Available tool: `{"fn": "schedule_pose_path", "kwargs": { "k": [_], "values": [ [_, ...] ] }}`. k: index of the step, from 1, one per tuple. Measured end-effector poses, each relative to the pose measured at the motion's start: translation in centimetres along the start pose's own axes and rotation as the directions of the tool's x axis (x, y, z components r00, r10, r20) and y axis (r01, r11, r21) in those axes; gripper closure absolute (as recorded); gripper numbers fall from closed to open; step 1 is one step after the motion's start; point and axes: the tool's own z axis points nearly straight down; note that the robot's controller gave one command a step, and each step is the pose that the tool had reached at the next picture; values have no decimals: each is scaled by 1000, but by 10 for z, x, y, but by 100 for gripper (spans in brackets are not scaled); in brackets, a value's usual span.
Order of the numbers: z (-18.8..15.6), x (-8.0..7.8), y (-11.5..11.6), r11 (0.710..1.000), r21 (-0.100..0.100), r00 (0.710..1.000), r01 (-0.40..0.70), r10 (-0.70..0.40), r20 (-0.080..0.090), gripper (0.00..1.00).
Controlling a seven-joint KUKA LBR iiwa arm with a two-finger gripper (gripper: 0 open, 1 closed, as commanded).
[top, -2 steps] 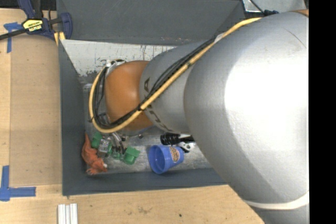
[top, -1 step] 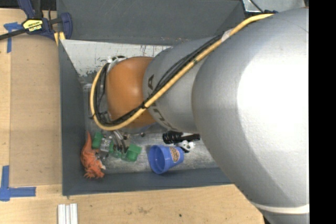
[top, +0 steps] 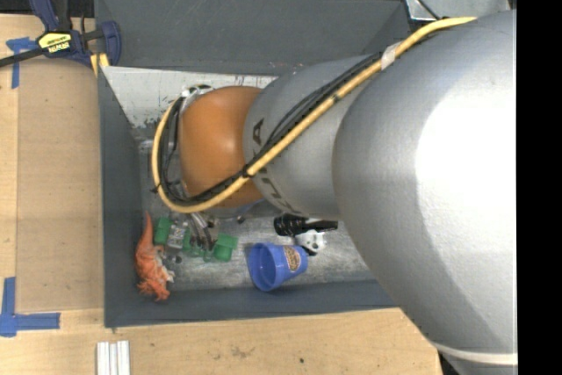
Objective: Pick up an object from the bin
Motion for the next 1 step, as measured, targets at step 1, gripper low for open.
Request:
{"fn": "schedule_pose_path", "kwargs": {
  "k": [1],
  "values": [
    [-9, 0, 0, 1000, -2, 1000, -1, 1, 2, 100]
  ]
}}
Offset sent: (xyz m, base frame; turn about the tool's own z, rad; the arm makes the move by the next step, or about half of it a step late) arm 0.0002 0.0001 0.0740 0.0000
